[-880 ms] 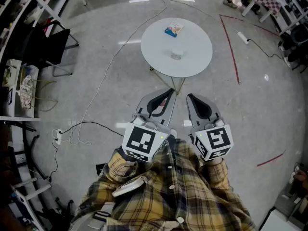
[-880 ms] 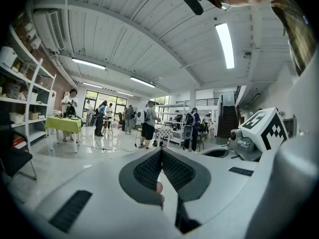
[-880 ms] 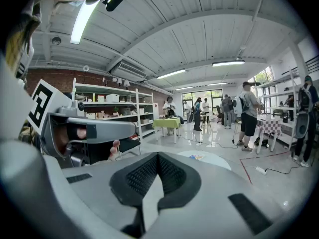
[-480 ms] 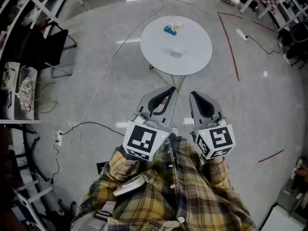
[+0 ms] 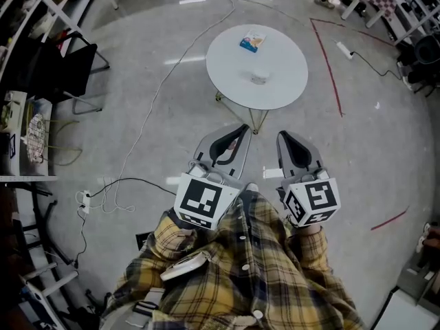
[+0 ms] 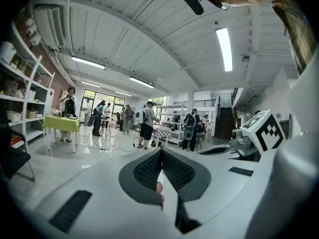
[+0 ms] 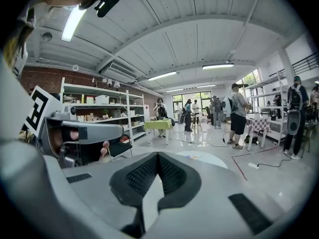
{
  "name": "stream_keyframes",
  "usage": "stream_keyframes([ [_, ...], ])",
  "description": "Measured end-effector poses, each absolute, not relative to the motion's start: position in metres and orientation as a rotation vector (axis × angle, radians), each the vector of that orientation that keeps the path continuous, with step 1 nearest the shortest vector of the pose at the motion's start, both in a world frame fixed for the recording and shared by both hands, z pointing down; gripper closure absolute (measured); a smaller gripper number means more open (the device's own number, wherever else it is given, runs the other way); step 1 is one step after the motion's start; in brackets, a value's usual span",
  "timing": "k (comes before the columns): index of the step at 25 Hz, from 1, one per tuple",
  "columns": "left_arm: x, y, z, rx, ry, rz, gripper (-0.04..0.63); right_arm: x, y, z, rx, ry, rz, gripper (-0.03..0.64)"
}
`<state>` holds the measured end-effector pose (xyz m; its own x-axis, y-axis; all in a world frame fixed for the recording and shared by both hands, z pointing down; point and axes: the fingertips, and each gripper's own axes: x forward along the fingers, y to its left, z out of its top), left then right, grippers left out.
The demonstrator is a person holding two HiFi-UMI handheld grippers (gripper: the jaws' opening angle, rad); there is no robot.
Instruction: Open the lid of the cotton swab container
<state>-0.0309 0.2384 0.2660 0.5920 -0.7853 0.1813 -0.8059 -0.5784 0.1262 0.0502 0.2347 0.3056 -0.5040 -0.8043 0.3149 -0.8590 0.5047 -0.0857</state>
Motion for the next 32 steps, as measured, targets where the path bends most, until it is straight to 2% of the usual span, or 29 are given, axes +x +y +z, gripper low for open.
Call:
stream_keyframes([
  [16, -0.055, 0.225, 0.282, 2.639, -1.315, 0.167, 0.575, 0.036, 0.22, 0.323, 1.483, -2.496, 0.377, 0.6],
  [32, -0.02, 0.048, 0.292, 2.576, -1.404, 0.197, 0.575, 0.064, 0.04, 0.337, 1.352, -2.529, 0.427, 0.6],
])
